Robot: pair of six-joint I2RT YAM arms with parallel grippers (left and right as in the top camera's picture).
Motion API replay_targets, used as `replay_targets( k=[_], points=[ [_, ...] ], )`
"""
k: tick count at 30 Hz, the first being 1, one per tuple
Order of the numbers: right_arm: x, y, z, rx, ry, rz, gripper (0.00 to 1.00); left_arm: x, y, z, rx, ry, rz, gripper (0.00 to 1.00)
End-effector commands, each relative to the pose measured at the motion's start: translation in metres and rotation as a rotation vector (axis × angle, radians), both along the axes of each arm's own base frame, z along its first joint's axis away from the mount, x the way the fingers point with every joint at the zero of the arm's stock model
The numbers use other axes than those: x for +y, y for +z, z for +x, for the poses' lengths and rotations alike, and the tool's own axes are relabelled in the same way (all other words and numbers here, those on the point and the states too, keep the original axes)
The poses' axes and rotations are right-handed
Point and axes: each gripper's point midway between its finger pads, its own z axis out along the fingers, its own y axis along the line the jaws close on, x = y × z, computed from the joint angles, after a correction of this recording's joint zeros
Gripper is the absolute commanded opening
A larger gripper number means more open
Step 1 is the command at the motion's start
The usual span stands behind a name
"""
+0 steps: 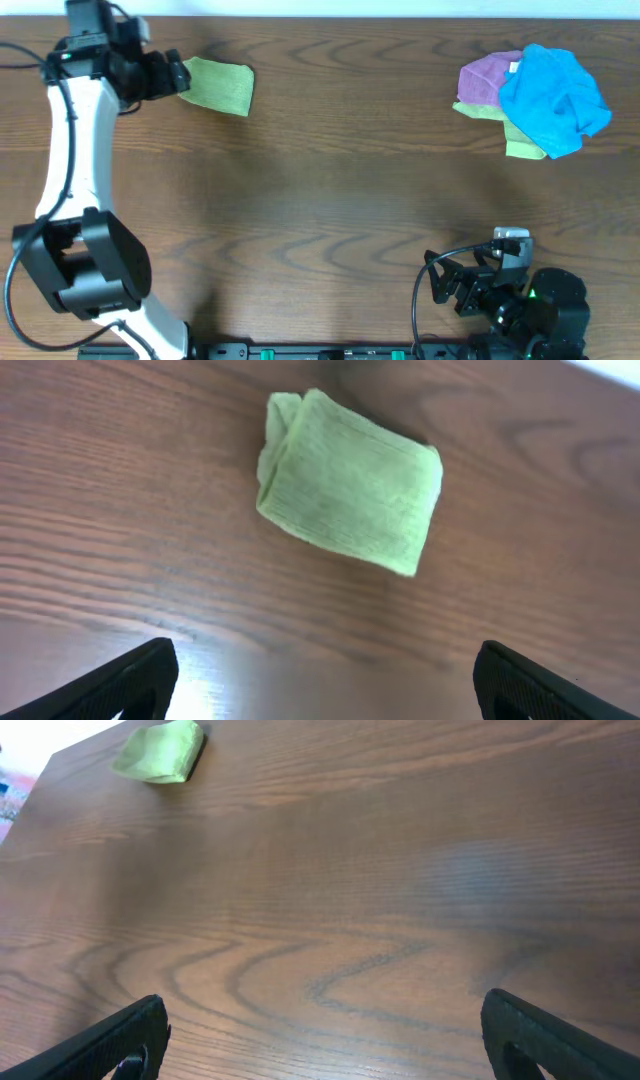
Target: Fold the cloth
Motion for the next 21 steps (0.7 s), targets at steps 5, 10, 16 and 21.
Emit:
replay_targets(
  k=[5,10,16,21],
  points=[
    [-0.001,-0.001,0.000,0.002,-0.011,0.008,0.99,-0.010,0.047,-0.003,-0.110,-0.020,0.146,0.96],
    [-0.001,-0.001,0.000,0.002,-0.011,0.008,0.99,-0.016,0.058,-0.021,-0.093,-0.023,0.120,0.95],
    [-0.001,-0.001,0.000,0.002,-0.010,0.008,0.99,-0.014,0.069,-0.061,-0.030,-0.024,0.143,0.95],
    [-0.001,-0.001,0.000,0.002,-0.011,0.008,0.99,-0.006,0.080,-0.100,-0.001,0.007,0.195,0.95]
  ],
)
